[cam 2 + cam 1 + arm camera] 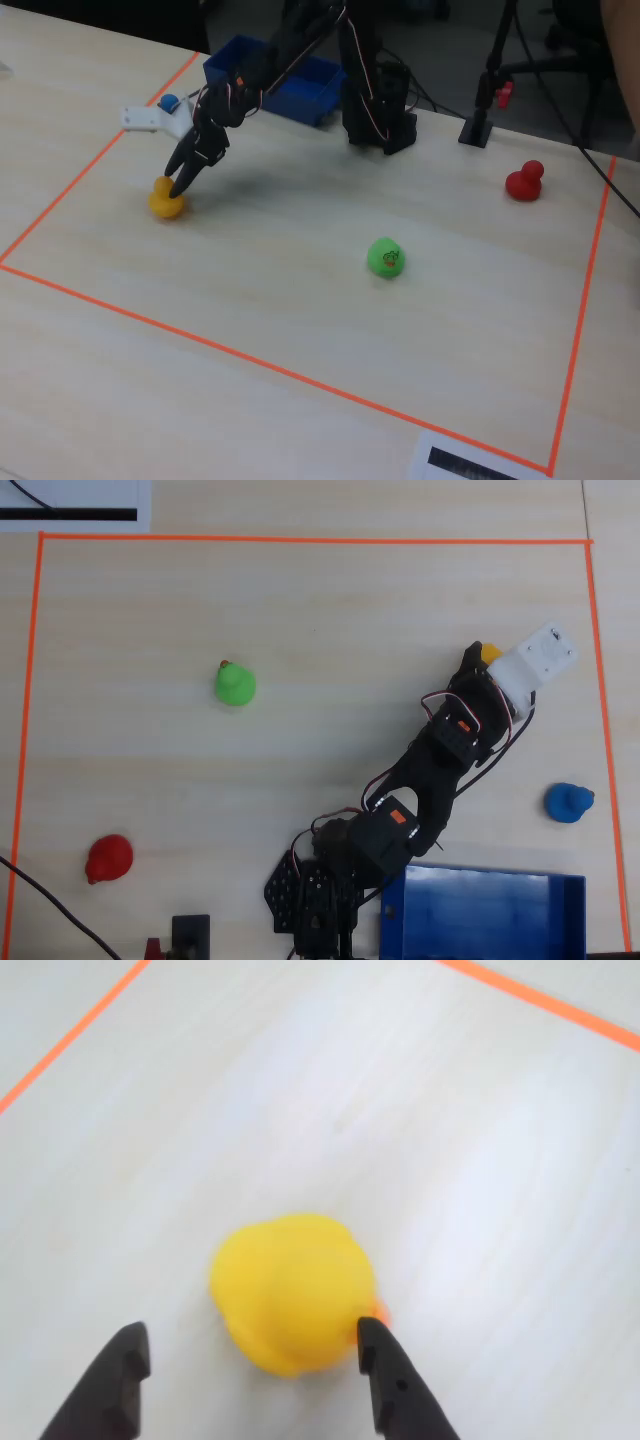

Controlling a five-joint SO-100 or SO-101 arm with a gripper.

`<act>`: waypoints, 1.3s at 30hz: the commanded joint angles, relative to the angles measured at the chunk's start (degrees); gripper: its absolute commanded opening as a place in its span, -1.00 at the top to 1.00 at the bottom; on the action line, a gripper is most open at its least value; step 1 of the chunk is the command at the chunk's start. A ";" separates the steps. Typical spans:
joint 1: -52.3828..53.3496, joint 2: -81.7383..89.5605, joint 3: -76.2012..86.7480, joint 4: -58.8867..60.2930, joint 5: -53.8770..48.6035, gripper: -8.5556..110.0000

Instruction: Grasp yellow duck and put it into box.

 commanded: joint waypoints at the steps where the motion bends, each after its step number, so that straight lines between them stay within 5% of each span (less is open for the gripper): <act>1: 0.18 -1.05 -1.58 -1.93 -0.79 0.37; 39: -4.04 -25.93 -36.56 4.31 2.81 0.34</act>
